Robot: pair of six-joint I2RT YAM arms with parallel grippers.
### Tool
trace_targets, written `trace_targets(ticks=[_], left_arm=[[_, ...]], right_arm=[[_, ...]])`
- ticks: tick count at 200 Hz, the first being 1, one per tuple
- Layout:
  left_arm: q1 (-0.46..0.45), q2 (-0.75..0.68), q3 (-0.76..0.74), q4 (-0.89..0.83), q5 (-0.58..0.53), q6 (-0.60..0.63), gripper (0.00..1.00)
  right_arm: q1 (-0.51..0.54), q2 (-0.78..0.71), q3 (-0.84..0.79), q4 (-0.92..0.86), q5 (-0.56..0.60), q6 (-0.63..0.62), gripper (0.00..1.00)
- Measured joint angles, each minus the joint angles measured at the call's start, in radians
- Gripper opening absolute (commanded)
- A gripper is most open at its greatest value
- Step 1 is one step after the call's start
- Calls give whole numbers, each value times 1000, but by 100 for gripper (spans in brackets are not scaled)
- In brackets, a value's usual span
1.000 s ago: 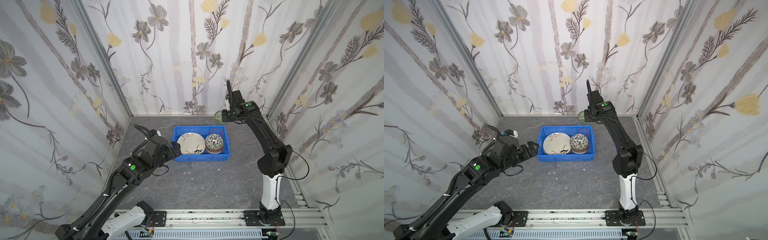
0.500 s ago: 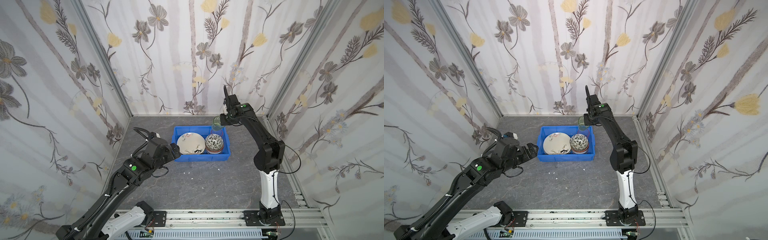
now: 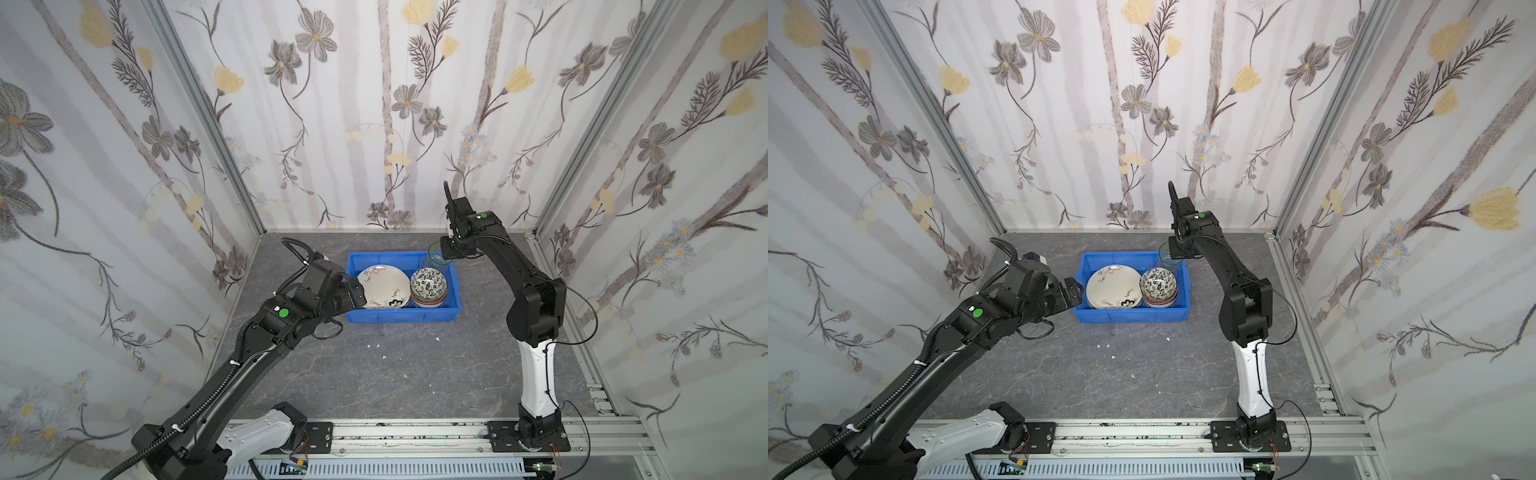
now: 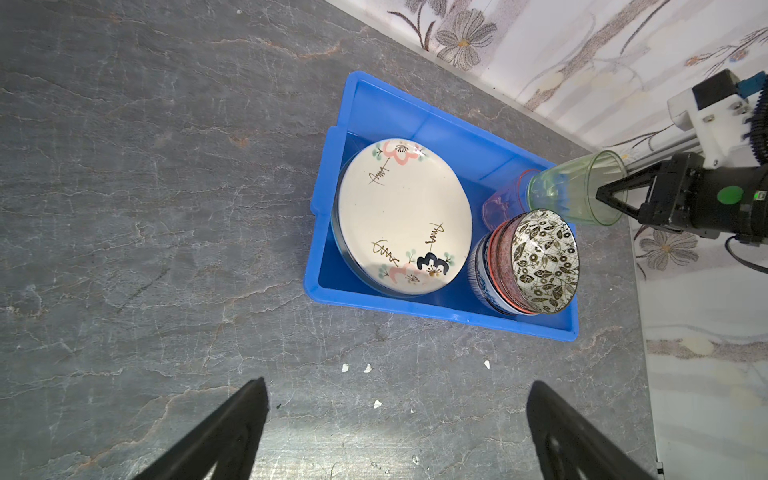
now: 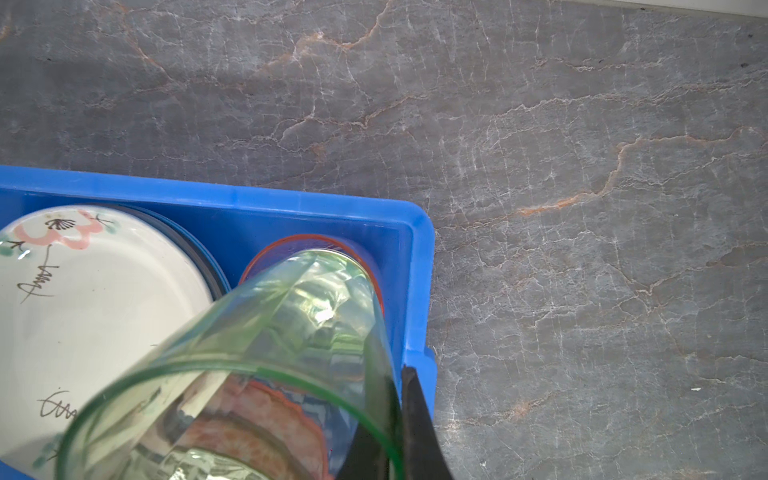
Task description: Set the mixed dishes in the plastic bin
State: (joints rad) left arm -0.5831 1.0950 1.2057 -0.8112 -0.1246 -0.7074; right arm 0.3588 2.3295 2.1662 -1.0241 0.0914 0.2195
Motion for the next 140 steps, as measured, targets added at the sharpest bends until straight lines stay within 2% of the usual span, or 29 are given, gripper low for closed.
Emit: trace_targets(ticks=[140], left_arm=[[53,90,40,1,40,79,100]], right_arm=[[10,87,0,34,47,7,0]])
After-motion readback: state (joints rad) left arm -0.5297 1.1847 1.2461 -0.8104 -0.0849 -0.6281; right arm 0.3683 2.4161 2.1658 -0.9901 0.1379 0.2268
